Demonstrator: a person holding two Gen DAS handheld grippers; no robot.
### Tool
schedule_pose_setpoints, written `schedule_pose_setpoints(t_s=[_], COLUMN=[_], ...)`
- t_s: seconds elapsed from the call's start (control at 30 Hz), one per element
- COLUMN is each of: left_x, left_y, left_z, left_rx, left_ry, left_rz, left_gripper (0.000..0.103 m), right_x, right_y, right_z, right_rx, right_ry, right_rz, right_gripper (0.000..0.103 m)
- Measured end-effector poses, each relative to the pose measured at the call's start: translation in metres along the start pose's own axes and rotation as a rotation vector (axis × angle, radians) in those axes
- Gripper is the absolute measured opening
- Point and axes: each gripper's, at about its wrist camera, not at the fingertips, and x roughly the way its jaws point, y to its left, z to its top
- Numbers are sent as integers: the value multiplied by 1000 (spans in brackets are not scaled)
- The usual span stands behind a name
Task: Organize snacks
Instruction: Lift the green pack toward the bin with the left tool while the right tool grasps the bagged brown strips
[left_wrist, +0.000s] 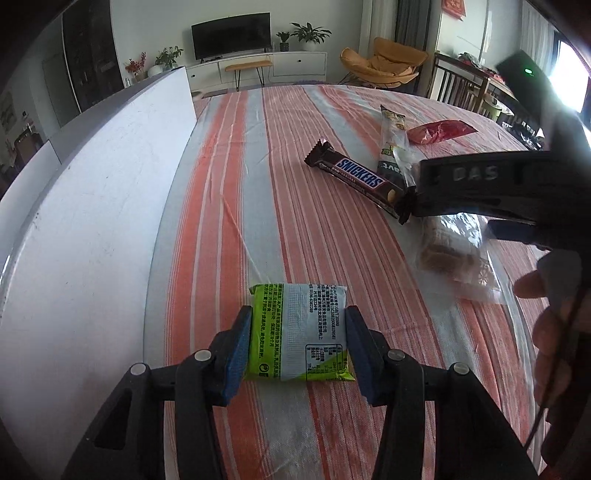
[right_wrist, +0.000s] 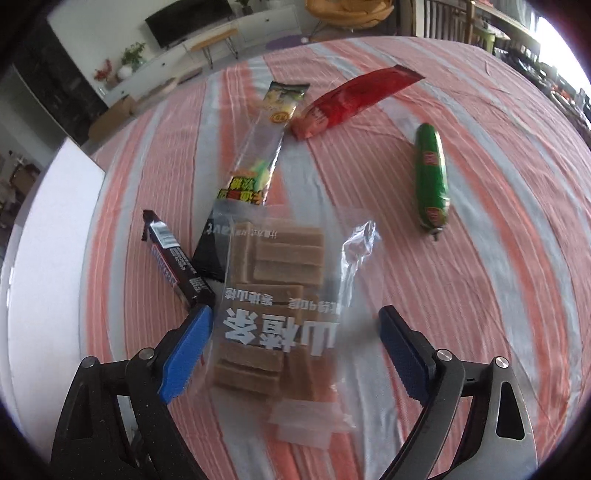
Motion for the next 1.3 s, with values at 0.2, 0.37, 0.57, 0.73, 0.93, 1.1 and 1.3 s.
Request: schedule_pose_setpoints(t_s=[0.2,0.37,0.57,0.73,0.93,1.1,1.3], left_x=[-7,-23,-69,-138,-228,-241,-201], left_y=[3,-4,-11,10,92,177,243], left_z=[-5,-10,-3,7,9,-10,-44], left_rx=[-38,-42,-64,-125,-217,-348,-474], left_ry=[6,-11,-67,-143,-324,-347,-219], left_rz=[-54,-125,-252,-371,-258,12,255], left_gripper=[48,48,48,48,48,48,76], right_x=[-8,-30,-56,-107,-181,-199,-185], right_y=[-15,-82,-118,-81,33,146,199], right_z=[-16,-42,-74,-65,-42,-42,-53], right_rx=[-157,34,125,36,-173,-365,-469], right_ry=[-43,-43,-81,-143,-226,-217,-209], right_rz=[4,235,333,423,631,729,657], right_gripper=[54,52,52,53,53,54,71])
